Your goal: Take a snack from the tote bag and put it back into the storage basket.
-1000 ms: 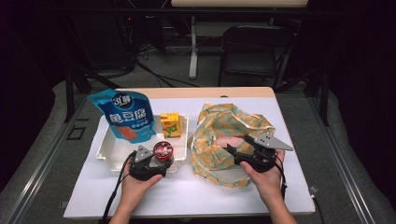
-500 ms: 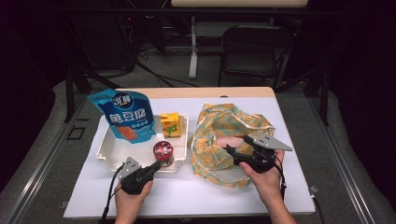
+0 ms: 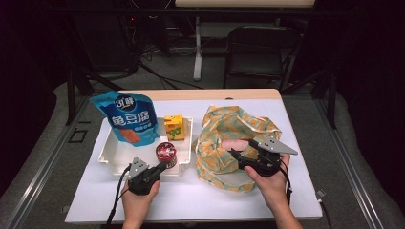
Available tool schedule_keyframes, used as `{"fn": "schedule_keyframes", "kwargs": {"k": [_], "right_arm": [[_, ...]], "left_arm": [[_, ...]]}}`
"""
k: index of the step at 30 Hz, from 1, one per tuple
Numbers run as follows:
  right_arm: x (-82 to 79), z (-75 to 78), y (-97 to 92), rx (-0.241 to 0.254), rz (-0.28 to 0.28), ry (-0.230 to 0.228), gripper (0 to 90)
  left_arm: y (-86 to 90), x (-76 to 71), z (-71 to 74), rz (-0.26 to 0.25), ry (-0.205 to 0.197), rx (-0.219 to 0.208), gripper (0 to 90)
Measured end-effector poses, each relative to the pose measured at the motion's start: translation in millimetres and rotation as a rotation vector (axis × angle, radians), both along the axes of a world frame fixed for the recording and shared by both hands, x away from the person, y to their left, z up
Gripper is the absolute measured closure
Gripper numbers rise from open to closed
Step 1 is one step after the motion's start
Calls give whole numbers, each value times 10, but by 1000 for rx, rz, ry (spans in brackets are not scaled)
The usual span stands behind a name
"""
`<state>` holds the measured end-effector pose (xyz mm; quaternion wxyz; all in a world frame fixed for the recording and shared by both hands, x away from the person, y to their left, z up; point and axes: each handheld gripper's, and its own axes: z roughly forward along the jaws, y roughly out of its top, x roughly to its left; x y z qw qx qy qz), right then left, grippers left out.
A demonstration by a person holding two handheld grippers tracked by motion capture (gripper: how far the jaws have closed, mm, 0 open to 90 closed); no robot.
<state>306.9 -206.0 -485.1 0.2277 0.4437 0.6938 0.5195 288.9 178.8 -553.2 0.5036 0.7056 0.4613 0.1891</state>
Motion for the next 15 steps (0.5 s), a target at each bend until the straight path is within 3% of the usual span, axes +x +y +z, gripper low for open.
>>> {"fn": "schedule_keyframes", "kwargs": {"k": [7,15], "right_arm": [[7,-10,15,4,1,0,222],[16,-18,10,2,-4,3,224]], "left_arm": [[172,88,11,83,27,-40,900],[299,320,77,155,104,-59,900]]}}
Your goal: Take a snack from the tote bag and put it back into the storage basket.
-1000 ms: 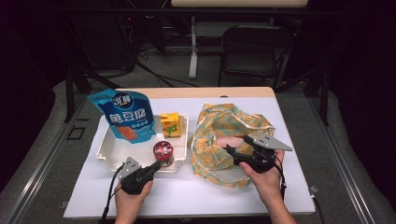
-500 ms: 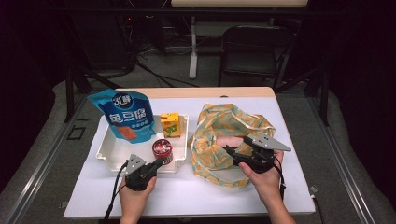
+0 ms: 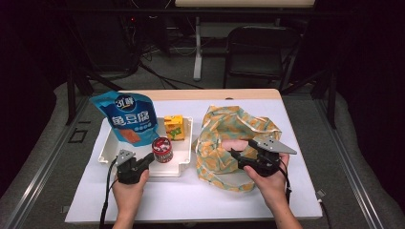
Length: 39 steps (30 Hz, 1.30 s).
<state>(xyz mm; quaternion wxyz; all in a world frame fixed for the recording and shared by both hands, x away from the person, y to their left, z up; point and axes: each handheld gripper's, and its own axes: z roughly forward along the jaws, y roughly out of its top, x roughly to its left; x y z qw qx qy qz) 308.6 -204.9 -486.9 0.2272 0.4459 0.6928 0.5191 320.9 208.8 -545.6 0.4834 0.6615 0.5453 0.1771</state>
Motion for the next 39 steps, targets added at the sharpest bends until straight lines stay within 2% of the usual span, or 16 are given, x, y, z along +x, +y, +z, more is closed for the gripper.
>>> {"fn": "schedule_keyframes", "kwargs": {"k": [8,11,15,23,28,30,31,33,35,39], "right_arm": [[0,2,-29,2,-1,-1,225],[2,0,-33,2,-4,0,226],[2,-1,-33,2,-4,0,226],[-1,-3,-33,5,-7,-1,227],[-1,-3,-41,5,-7,-3,227],[-1,-1,-45,3,-6,-2,228],[-1,-1,-45,4,-6,-2,228],[-3,0,-43,3,-6,-3,228],[-6,0,-39,2,-6,-1,228],[-4,0,-36,4,-5,-2,228]], "left_arm": [[53,214,15,49,65,-12,900],[37,261,0,27,85,-25,900],[-40,303,20,16,81,-2,900],[-202,398,41,-12,97,-10,900],[-304,429,31,-42,108,3,900],[-332,437,35,-46,118,11,900],[-351,447,29,-43,112,7,900],[-362,462,37,-43,126,7,900],[-379,481,21,-33,124,-3,900],[-432,506,11,-50,132,6,900]]}}
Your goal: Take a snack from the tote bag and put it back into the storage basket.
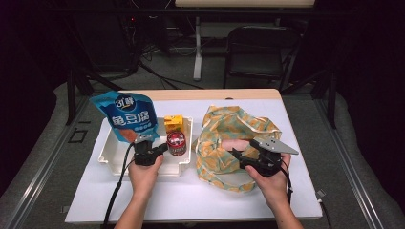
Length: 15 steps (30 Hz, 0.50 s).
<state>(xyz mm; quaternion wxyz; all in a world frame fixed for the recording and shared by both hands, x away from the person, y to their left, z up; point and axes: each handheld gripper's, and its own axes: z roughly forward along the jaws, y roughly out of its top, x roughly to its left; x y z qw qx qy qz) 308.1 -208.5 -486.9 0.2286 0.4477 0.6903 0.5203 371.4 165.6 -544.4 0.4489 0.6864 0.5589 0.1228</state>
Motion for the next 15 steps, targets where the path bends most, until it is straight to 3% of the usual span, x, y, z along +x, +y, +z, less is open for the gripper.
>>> {"fn": "schedule_keyframes", "kwargs": {"k": [9,15], "right_arm": [[-2,-4,0,-4,4,2,228],[-2,-5,-8,-5,4,-1,229]], "left_arm": [[-61,87,24,21,33,3,900],[-47,92,40,40,17,26,900]]}}
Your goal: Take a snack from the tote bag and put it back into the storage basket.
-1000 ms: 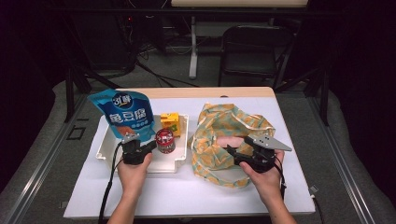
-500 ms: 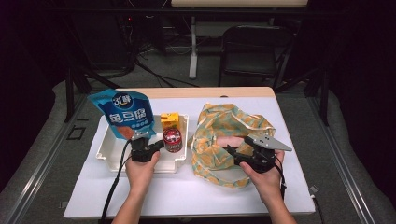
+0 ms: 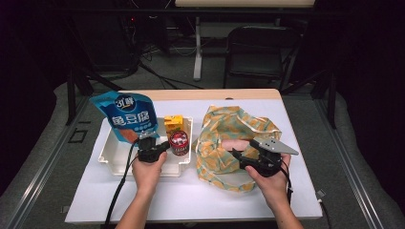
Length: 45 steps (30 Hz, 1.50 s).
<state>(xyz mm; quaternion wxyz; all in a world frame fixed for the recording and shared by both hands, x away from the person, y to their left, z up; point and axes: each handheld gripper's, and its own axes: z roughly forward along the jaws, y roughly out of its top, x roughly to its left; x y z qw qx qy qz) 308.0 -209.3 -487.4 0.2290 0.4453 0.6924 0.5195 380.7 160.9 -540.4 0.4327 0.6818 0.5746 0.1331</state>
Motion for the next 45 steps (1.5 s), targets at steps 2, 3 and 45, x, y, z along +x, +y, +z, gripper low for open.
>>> {"fn": "schedule_keyframes", "kwargs": {"k": [2,3,45], "right_arm": [[-3,5,-8,-3,-8,-8,234],[-2,9,-18,-1,-6,-7,240],[303,-286,-415,-93,-117,120,884]], "left_arm": [[42,-5,31,18,-28,-3,900],[56,-4,49,32,-41,-11,900],[49,-626,257,-19,-223,-74,900]]}}
